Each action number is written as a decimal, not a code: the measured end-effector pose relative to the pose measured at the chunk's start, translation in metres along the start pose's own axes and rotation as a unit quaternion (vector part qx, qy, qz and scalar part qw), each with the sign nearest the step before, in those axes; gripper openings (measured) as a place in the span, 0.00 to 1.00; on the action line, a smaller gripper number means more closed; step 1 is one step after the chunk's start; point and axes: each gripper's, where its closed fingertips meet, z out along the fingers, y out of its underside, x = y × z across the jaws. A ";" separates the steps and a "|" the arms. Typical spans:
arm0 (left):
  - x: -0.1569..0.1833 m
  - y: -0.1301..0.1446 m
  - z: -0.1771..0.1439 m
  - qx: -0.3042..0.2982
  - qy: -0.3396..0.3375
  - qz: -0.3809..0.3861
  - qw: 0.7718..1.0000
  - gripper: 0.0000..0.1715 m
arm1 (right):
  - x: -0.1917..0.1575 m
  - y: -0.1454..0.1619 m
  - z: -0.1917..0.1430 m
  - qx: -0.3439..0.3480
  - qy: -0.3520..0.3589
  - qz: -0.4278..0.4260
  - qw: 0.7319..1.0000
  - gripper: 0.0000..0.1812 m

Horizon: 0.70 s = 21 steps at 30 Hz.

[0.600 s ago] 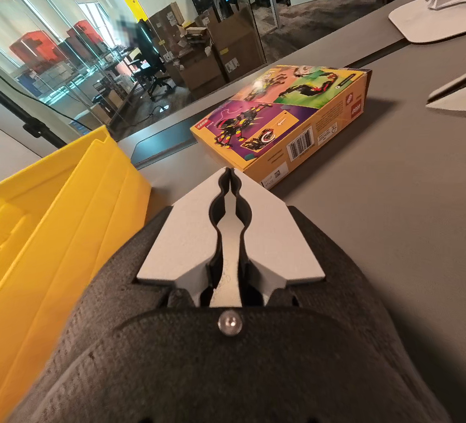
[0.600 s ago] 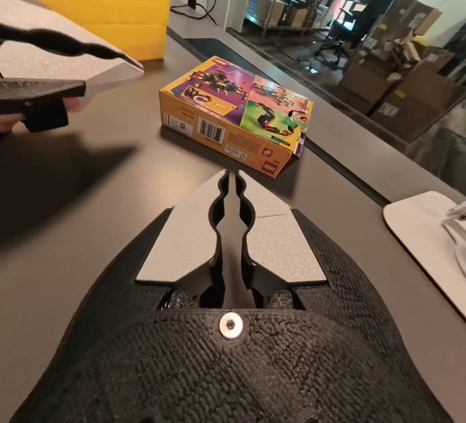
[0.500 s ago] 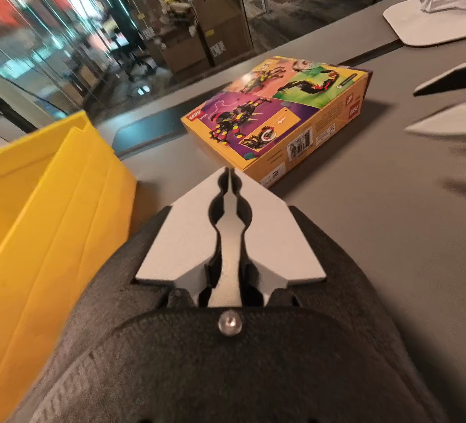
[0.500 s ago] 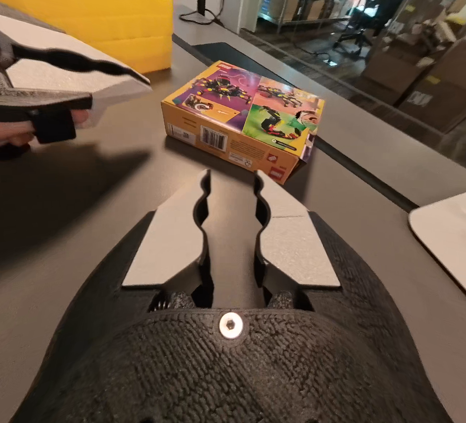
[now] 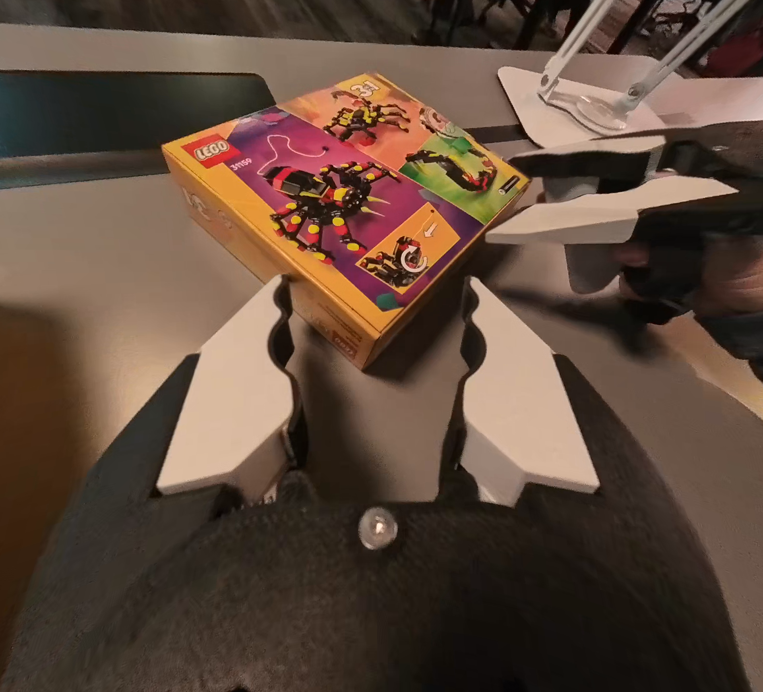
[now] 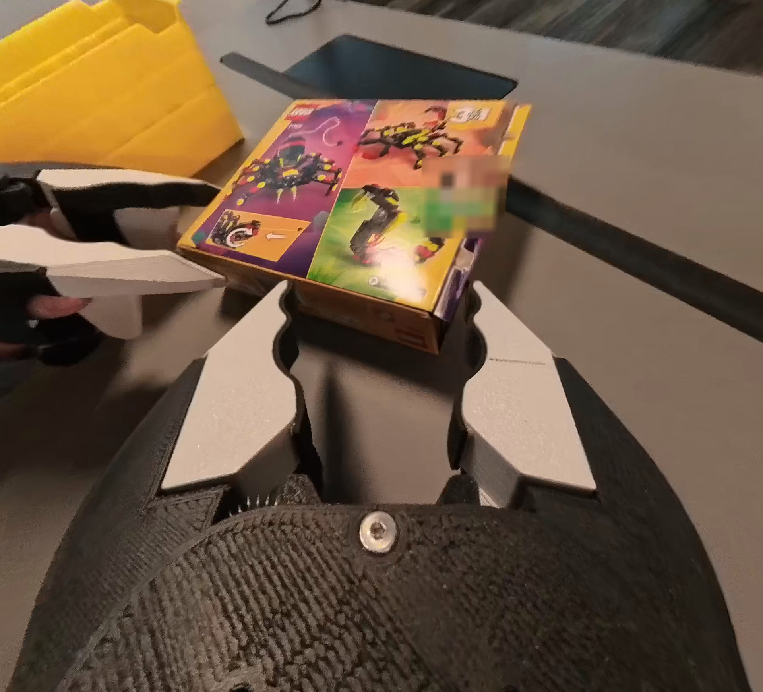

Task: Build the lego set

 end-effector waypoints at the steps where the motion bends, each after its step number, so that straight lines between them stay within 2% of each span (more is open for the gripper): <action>1: -0.001 0.000 0.003 -0.005 -0.003 0.002 1.000 0.49 | 0.000 0.002 0.001 -0.007 -0.001 0.001 1.000 0.44; 4: 0.000 0.002 0.006 -0.013 -0.013 0.025 1.000 0.46 | -0.002 0.009 -0.006 -0.017 0.025 -0.028 0.999 0.43; 8: 0.018 0.010 0.010 -0.037 -0.001 0.101 0.994 0.47 | -0.012 0.037 -0.038 -0.046 0.093 -0.088 0.991 0.42; 11: 0.043 0.018 0.014 -0.056 0.045 0.129 0.989 0.54 | -0.029 0.062 -0.071 -0.063 0.120 -0.108 0.985 0.42; 13: 0.065 0.026 0.014 -0.084 0.089 0.133 0.984 0.54 | -0.038 0.079 -0.094 -0.074 0.149 -0.109 0.980 0.40; 15: 0.082 0.035 0.015 -0.108 0.119 0.144 0.976 0.58 | -0.058 0.094 -0.111 -0.085 0.133 -0.102 0.982 0.40; 17: 0.088 0.038 0.015 -0.110 0.136 0.148 0.973 0.58 | -0.090 0.110 -0.121 -0.085 0.069 -0.087 0.990 0.35; 18: 0.089 0.036 0.015 -0.101 0.141 0.140 0.975 0.57 | -0.109 0.112 -0.125 -0.067 0.025 -0.078 0.994 0.25; 21: 0.097 0.019 0.010 -0.042 0.160 0.102 0.981 0.58 | -0.129 0.105 -0.144 -0.003 -0.018 -0.086 0.996 0.26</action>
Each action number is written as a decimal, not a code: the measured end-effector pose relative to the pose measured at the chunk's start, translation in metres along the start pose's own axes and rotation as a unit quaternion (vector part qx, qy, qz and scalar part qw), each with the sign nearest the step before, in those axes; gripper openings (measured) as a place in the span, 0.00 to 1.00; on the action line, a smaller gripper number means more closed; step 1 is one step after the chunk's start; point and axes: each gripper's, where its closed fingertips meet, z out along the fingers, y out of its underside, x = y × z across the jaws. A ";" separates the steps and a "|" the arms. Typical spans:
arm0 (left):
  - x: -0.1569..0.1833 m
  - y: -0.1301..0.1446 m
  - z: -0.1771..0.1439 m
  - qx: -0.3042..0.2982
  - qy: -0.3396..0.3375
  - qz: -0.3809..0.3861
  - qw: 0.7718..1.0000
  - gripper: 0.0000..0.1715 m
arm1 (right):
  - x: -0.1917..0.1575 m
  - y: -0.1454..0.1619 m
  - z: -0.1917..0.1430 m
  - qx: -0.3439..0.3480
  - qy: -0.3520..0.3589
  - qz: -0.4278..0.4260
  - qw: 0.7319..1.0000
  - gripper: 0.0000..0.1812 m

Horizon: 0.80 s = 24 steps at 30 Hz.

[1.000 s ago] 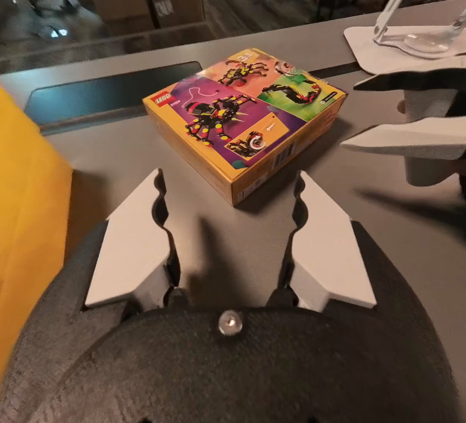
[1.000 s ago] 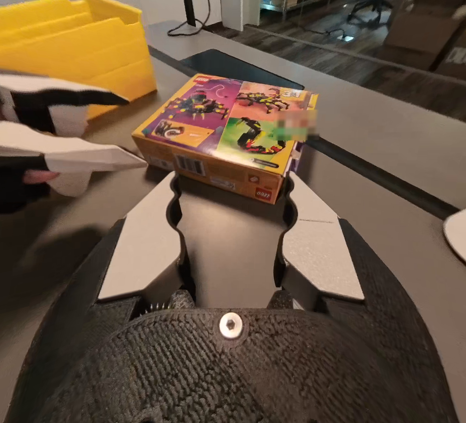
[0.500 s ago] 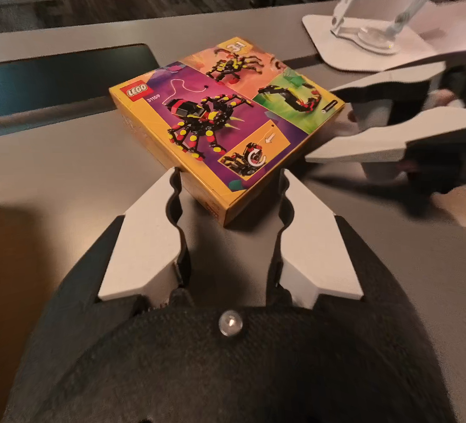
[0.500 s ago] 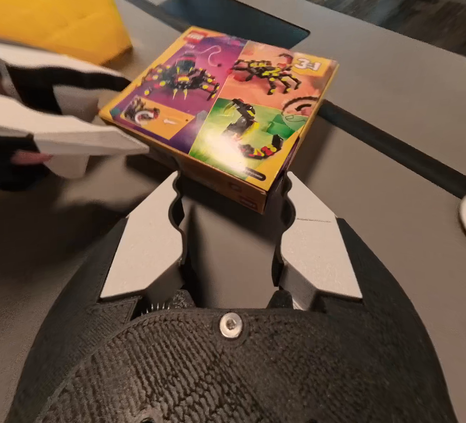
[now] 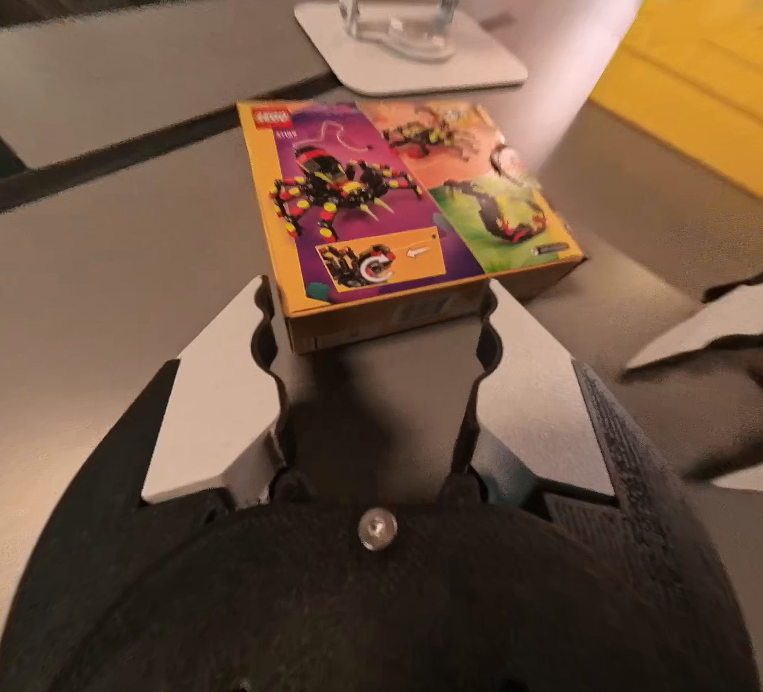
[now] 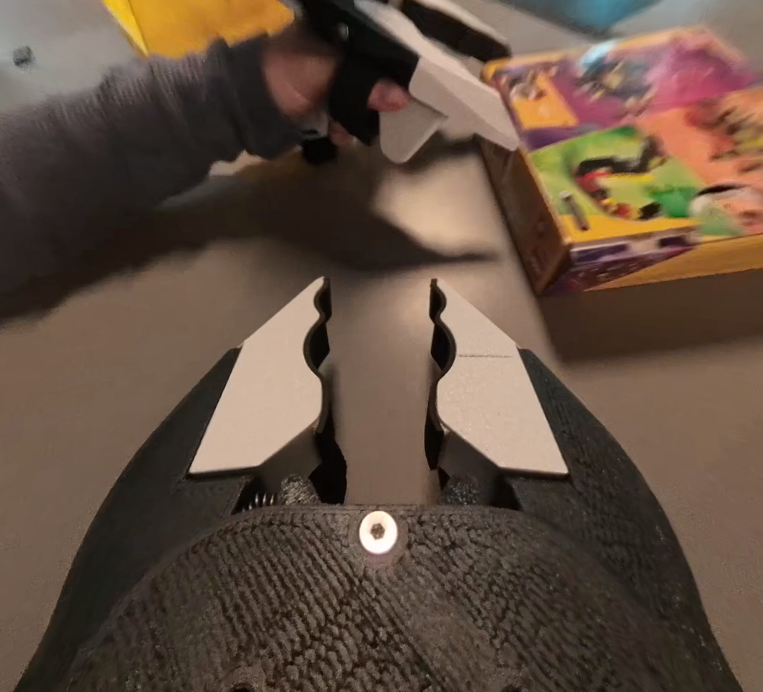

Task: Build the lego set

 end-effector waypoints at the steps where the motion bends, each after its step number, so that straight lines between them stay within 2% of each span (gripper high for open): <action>1: -0.004 -0.008 -0.004 0.034 -0.023 0.003 0.999 0.57 | 0.009 -0.007 -0.008 0.029 0.025 -0.021 0.999 0.26; 3: -0.010 -0.027 -0.020 0.116 -0.080 0.032 0.989 0.54 | 0.038 -0.021 -0.023 0.083 0.100 -0.056 0.990 0.30; 4: -0.012 -0.038 -0.031 0.163 -0.113 0.050 0.979 0.51 | 0.050 -0.027 -0.029 0.106 0.121 -0.048 0.986 0.34; 6: -0.013 -0.054 -0.051 0.240 -0.165 0.082 0.953 0.48 | 0.068 -0.032 -0.032 0.130 0.119 0.020 0.984 0.39; 8: -0.015 -0.060 -0.062 0.282 -0.204 0.107 0.931 0.47 | 0.083 -0.030 -0.024 0.121 0.118 0.084 0.982 0.45; 11: -0.025 -0.064 -0.067 0.297 -0.240 0.110 0.918 0.46 | 0.097 -0.021 -0.008 0.074 0.146 0.118 0.980 0.49; 14: -0.038 -0.064 -0.071 0.295 -0.278 0.098 0.909 0.42 | 0.092 -0.020 0.000 0.061 0.152 0.112 0.980 0.49; 17: -0.041 -0.063 -0.069 0.287 -0.290 0.100 0.907 0.37 | 0.070 -0.023 0.014 0.051 0.100 0.107 0.988 0.49; 19: -0.035 -0.063 -0.066 0.282 -0.287 0.123 0.907 0.34 | 0.046 -0.025 0.022 0.044 0.026 0.082 0.995 0.42; 21: -0.027 -0.062 -0.060 0.271 -0.279 0.155 0.908 0.31 | 0.032 -0.030 0.022 0.057 -0.020 0.079 0.995 0.40; 24: -0.015 -0.061 -0.051 0.255 -0.265 0.206 0.907 0.18 | 0.040 -0.044 0.007 0.122 -0.003 0.076 0.990 0.40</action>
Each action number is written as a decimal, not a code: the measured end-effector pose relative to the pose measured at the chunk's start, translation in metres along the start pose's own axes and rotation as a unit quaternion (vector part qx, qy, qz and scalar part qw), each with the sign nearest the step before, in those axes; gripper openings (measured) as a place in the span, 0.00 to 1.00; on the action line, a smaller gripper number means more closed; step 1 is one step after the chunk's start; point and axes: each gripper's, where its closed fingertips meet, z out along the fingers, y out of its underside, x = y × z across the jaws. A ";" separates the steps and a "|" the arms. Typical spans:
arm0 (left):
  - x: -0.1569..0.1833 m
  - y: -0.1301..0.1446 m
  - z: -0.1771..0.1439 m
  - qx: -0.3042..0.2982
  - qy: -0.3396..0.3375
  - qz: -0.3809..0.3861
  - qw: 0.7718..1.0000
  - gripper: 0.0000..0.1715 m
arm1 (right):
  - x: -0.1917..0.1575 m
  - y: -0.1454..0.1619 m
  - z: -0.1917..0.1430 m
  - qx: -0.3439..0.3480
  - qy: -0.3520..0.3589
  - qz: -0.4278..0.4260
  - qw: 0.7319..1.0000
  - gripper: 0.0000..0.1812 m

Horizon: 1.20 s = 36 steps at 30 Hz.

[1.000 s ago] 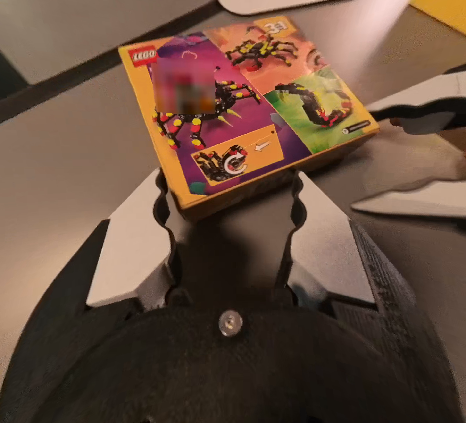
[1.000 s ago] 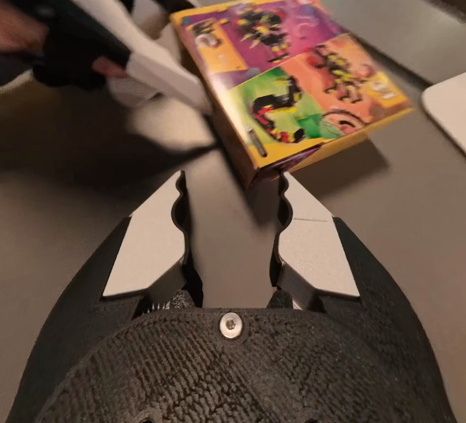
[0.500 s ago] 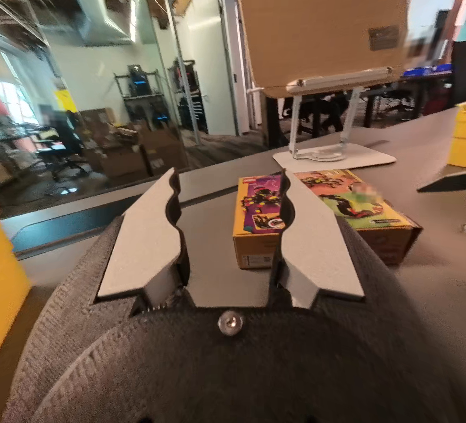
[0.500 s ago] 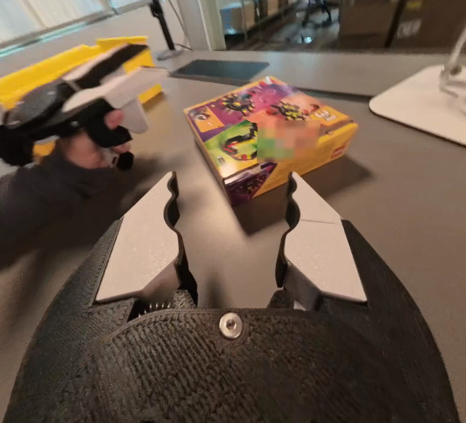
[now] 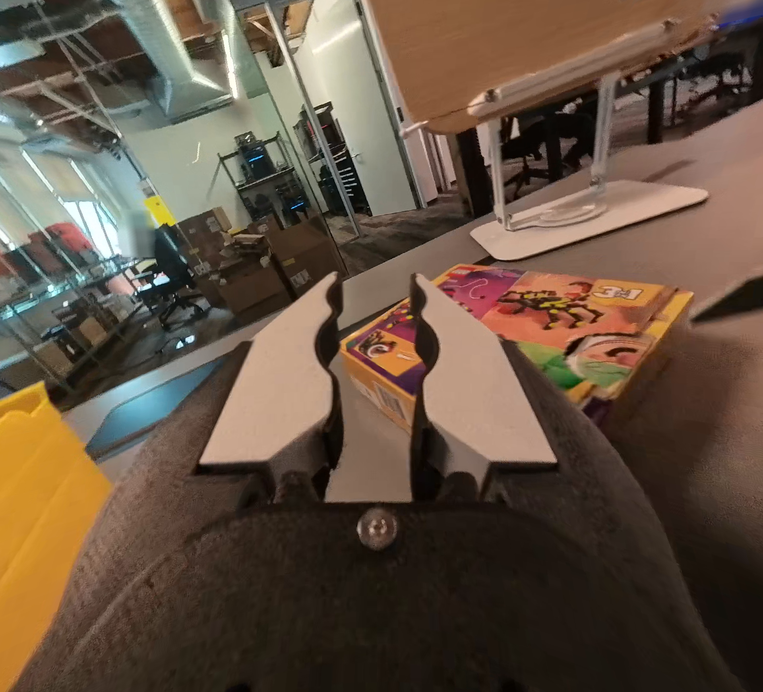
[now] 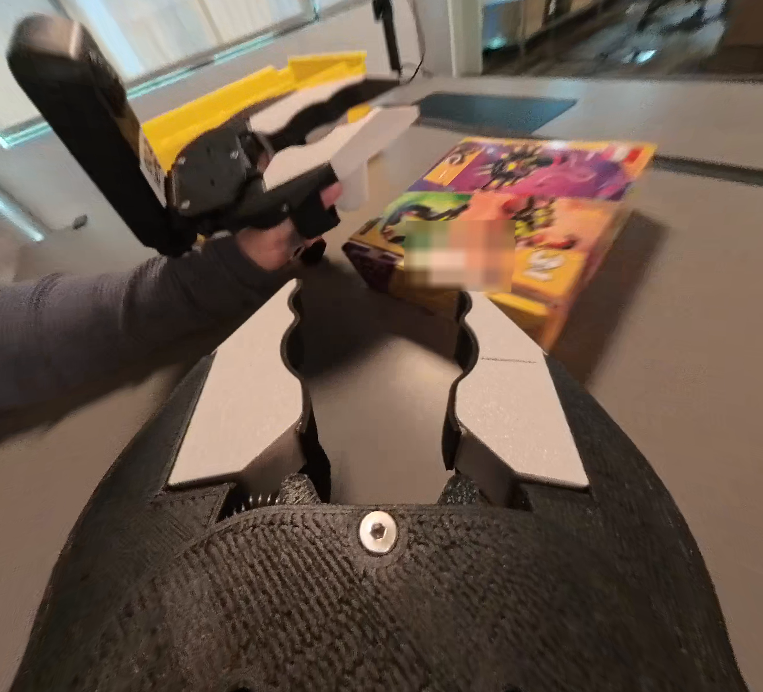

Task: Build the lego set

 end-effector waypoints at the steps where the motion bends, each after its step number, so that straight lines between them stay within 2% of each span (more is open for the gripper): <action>1: 0.005 0.000 0.000 0.000 0.014 0.022 1.000 0.09 | 0.004 -0.004 -0.005 0.013 0.016 -0.019 1.000 0.41; 2: 0.012 0.002 0.000 -0.001 0.032 0.046 0.998 0.00 | 0.007 -0.006 -0.009 0.017 0.039 -0.057 0.997 0.41; 4: 0.023 0.007 0.000 -0.008 0.066 0.103 0.992 0.00 | 0.009 0.000 -0.015 -0.007 0.083 -0.176 0.981 0.40; 6: 0.024 0.009 0.000 -0.001 0.072 0.170 0.983 0.00 | 0.000 0.018 -0.013 -0.055 0.090 -0.281 0.954 0.40; 9: 0.021 0.014 0.000 0.013 0.090 0.231 0.969 0.00 | -0.020 0.034 -0.005 -0.090 0.073 -0.352 0.929 0.40; 11: 0.011 0.019 0.002 0.006 0.091 0.221 0.971 0.00 | -0.032 0.030 -0.002 -0.079 0.074 -0.377 0.920 0.38; 13: 0.003 0.026 0.004 -0.012 0.102 0.195 0.975 0.00 | -0.038 0.028 0.001 -0.071 0.079 -0.390 0.915 0.37; 17: 0.000 0.045 0.012 -0.053 0.117 0.198 0.972 0.00 | -0.037 0.028 0.010 -0.076 0.091 -0.386 0.915 0.37; 23: 0.047 0.039 0.001 -0.038 0.210 0.240 0.947 0.00 | -0.024 0.029 0.019 -0.110 0.101 -0.369 0.917 0.35; 27: 0.052 0.035 0.001 -0.025 0.199 0.272 0.941 0.00 | -0.013 0.026 0.021 -0.124 0.108 -0.333 0.928 0.35; 31: 0.052 0.040 0.002 -0.047 0.215 0.241 0.945 0.00 | 0.001 0.025 0.026 -0.145 0.110 -0.335 0.924 0.36; 34: 0.052 0.042 0.001 -0.052 0.223 0.226 0.947 0.00 | 0.000 0.018 0.037 -0.147 0.093 -0.309 0.935 0.37; 36: 0.052 0.042 0.001 -0.054 0.221 0.227 0.947 0.00 | 0.006 0.020 0.043 -0.173 0.096 -0.282 0.939 0.41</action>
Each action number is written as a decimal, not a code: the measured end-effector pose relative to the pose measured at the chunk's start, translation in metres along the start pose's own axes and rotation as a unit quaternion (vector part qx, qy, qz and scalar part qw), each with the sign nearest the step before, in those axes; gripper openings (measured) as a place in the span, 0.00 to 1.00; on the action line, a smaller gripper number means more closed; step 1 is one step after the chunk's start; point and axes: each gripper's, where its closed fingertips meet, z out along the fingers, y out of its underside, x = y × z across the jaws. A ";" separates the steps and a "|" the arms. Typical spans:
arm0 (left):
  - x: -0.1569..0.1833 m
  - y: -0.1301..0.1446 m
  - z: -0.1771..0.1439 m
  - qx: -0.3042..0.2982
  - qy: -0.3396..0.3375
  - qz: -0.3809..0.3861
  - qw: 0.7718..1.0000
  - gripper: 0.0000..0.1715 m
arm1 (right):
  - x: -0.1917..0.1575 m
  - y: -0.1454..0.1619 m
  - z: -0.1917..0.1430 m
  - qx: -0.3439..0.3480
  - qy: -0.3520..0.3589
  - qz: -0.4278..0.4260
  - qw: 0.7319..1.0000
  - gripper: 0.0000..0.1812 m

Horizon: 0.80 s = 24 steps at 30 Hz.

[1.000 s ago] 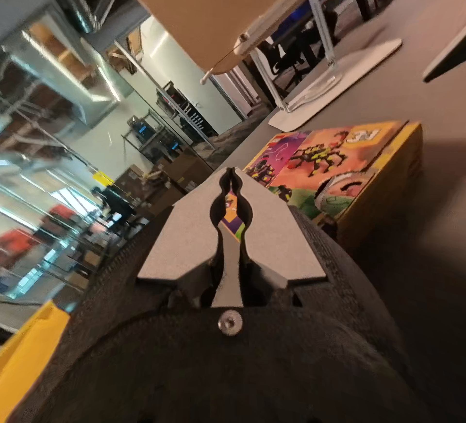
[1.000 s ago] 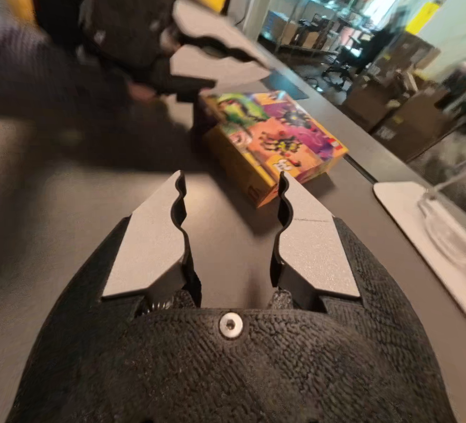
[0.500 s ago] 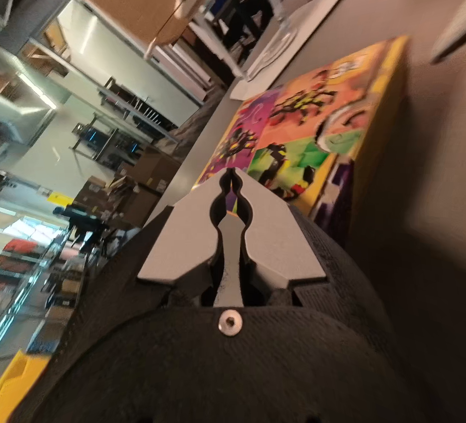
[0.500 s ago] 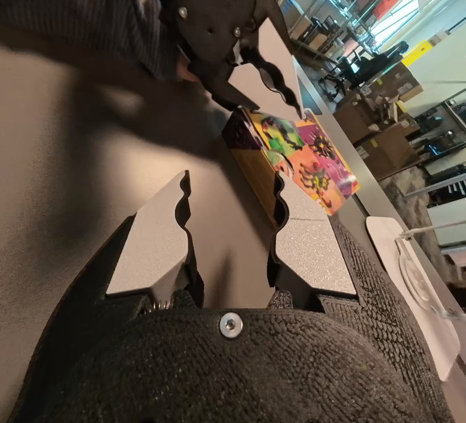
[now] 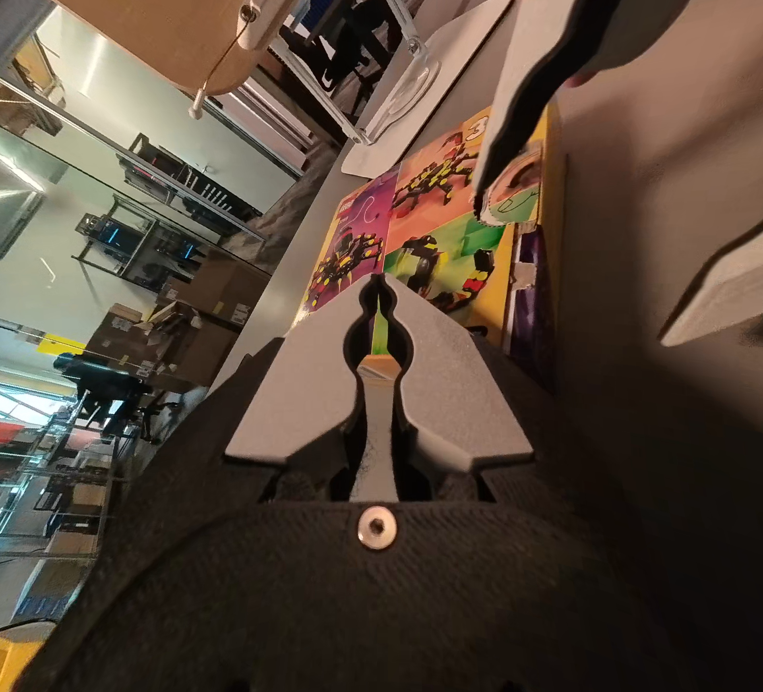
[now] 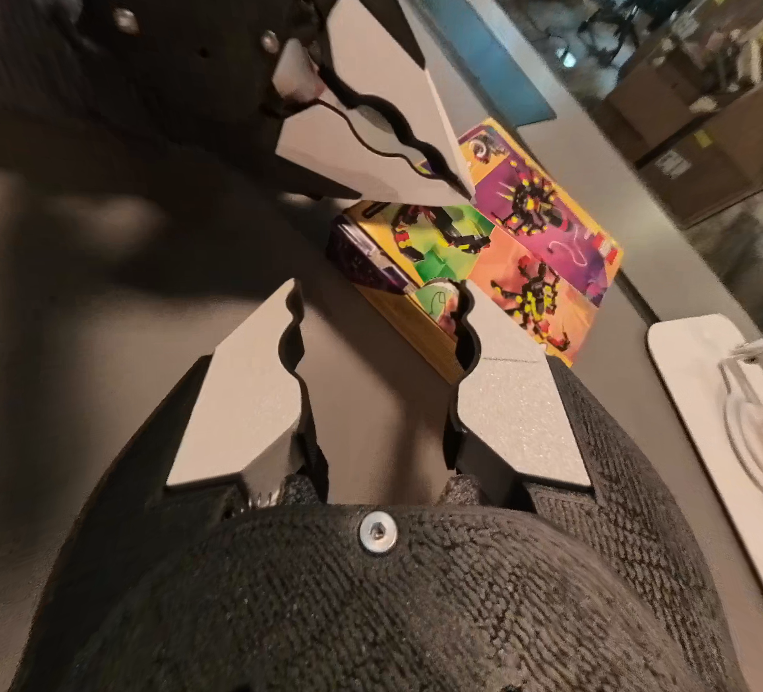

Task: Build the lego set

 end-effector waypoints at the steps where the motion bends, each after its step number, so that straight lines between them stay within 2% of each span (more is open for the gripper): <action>1: 0.000 0.000 0.000 -0.001 0.000 -0.002 1.000 0.00 | -0.001 0.004 0.003 -0.017 -0.010 0.017 1.000 0.42; 3: 0.000 0.001 0.001 -0.006 0.002 -0.012 1.000 0.00 | -0.005 0.007 0.004 -0.029 -0.029 0.050 0.998 0.45; 6: -0.001 0.003 0.002 -0.011 0.003 -0.025 1.000 0.00 | -0.010 0.007 -0.002 -0.043 -0.052 0.079 0.995 0.44; 11: -0.002 0.005 0.004 -0.030 -0.001 -0.032 0.999 0.00 | -0.011 0.010 -0.009 -0.054 -0.059 0.082 0.993 0.37; 14: -0.001 0.005 0.004 -0.033 -0.002 -0.029 0.999 0.00 | 0.006 0.012 -0.013 -0.055 0.013 0.013 0.998 0.14; 15: -0.001 0.005 0.004 -0.034 -0.004 -0.028 0.999 0.00 | 0.008 0.012 -0.014 -0.056 0.028 -0.016 0.998 0.09; 20: -0.001 0.005 0.004 -0.033 -0.005 -0.031 0.999 0.00 | 0.008 0.016 -0.012 -0.088 0.085 -0.140 0.982 0.09; 24: -0.002 0.005 0.004 -0.039 -0.008 -0.032 0.999 0.00 | 0.008 0.016 -0.013 -0.097 0.105 -0.194 0.971 0.07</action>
